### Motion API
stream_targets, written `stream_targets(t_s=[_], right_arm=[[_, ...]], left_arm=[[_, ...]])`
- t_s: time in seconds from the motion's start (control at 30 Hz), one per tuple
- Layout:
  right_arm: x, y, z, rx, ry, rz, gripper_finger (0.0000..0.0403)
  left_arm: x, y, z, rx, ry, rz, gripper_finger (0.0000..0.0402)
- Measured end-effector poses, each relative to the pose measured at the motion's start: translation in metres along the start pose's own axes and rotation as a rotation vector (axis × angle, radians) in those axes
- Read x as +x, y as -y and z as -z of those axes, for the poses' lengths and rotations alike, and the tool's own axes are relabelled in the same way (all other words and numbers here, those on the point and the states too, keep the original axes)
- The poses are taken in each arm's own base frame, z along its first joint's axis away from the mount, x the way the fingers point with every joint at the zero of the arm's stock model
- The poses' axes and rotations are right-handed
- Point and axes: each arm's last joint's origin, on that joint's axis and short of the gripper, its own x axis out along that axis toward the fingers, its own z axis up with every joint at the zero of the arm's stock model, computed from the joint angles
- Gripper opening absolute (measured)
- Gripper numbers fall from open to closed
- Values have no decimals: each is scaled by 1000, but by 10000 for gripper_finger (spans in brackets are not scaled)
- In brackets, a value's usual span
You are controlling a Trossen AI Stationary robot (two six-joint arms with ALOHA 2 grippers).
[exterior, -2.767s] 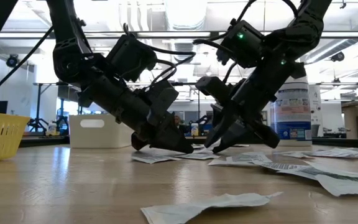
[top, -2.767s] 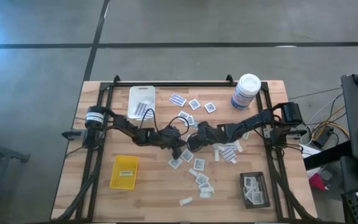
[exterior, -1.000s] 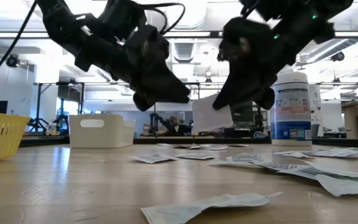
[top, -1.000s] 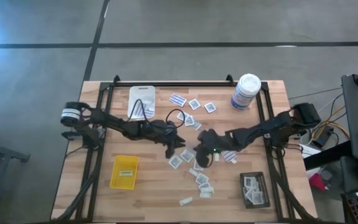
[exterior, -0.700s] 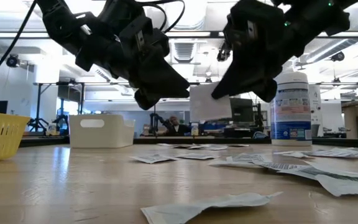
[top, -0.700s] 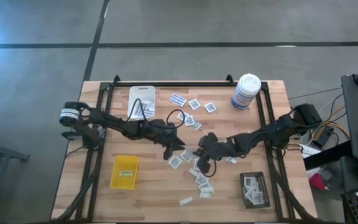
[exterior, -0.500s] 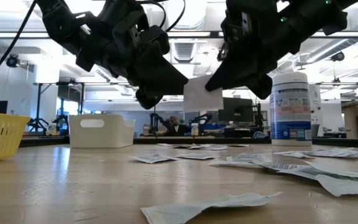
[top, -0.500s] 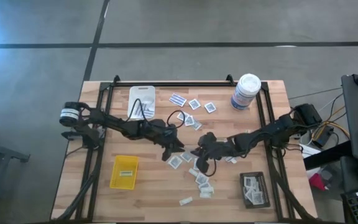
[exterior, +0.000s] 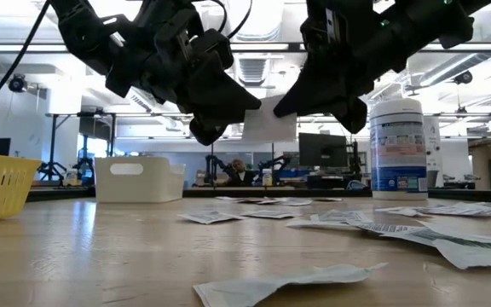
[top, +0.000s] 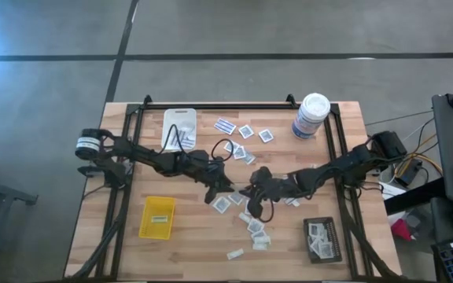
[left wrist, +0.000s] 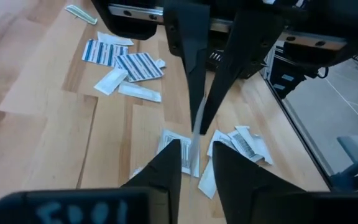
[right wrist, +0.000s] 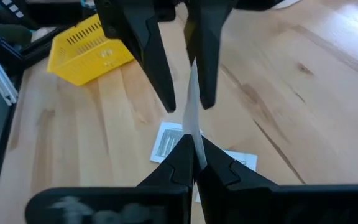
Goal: Pick & Place First Aid Supplies
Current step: Put the blue bandage into the white bin
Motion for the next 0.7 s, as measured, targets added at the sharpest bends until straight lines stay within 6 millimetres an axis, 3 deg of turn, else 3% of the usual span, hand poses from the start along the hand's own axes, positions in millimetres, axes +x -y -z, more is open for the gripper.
stream_targets(t_s=[0.23,0.5,0.7], right_arm=[[5,2,5,-5,-9,25,8],[6,3,4,-2,-6,26,11],[8,7,0,9,2,41,41]], left_arm=[[-1,-1,4,-42,-12,-3,8],[-3,-3,13,-66,-35,-17,1],[-3,-4,13,-67,-33,-27,0]])
